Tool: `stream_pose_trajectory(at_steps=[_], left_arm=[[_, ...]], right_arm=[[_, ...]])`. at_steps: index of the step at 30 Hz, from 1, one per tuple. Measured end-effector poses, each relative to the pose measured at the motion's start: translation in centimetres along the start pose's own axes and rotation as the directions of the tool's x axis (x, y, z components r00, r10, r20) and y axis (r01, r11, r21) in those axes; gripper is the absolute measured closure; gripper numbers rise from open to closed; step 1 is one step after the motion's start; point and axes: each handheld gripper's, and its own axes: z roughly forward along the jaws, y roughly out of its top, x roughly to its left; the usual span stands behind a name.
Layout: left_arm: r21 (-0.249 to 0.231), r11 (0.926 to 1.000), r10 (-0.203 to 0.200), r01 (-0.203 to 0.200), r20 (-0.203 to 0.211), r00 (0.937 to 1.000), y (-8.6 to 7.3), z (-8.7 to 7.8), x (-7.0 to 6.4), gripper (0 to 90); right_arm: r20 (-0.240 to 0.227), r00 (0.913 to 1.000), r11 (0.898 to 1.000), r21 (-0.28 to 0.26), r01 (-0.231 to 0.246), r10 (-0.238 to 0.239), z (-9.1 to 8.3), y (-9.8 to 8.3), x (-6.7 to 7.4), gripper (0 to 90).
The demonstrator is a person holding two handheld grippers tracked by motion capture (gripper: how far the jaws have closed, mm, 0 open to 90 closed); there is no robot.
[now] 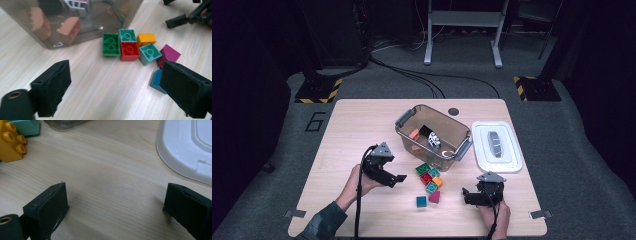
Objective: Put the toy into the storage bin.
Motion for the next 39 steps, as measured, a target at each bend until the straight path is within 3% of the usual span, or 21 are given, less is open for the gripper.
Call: stream_pose_trajectory(at_steps=[6,12,17,24,30,31,38,39], left_arm=[[-0.002,0.9997,0.025,-0.025,0.048,0.9985,-1.5,2.0,-2.0,7.2],[0.027,0.9970,0.070,-0.072,0.091,0.9934,-2.9,4.2,-4.1,8.4],[0.023,0.9938,0.106,-0.109,0.100,0.9893,-3.7,5.5,-5.7,15.4],[0.003,0.9870,0.159,-0.161,0.120,0.9799,-4.0,6.6,-7.1,32.1],[0.018,0.9812,0.189,-0.192,0.105,0.9763,-4.5,7.4,-7.4,52.7],[-0.008,0.9829,0.184,-0.184,0.100,0.9778,-4.8,7.5,-7.5,56.7],[-0.007,0.9826,0.186,-0.186,0.093,0.9782,-5.0,7.2,-7.2,59.2],[-0.009,0.9849,0.173,-0.173,0.092,0.9806,-5.1,7.2,-7.2,59.2]], right_arm=[[-0.001,1.0000,1.000,0.001,0.002,-0.002,0.0,0.0,0.0,3.9],[-0.002,1.0000,1.000,0.001,0.001,-0.001,0.0,0.0,0.0,3.9],[0.000,1.0000,1.000,0.001,0.000,0.000,0.0,0.0,0.0,3.9],[-0.001,1.0000,1.000,0.000,0.001,-0.001,0.0,0.0,0.0,3.9],[0.000,1.0000,1.000,0.001,0.001,-0.001,0.0,0.0,0.0,3.9],[-0.001,1.0000,1.000,0.000,0.001,-0.001,0.0,0.0,0.0,3.9],[0.000,1.0000,1.000,0.000,0.000,0.000,0.0,0.0,0.0,3.9],[-0.001,1.0000,1.000,0.001,0.001,-0.001,0.0,0.0,0.0,3.9]])
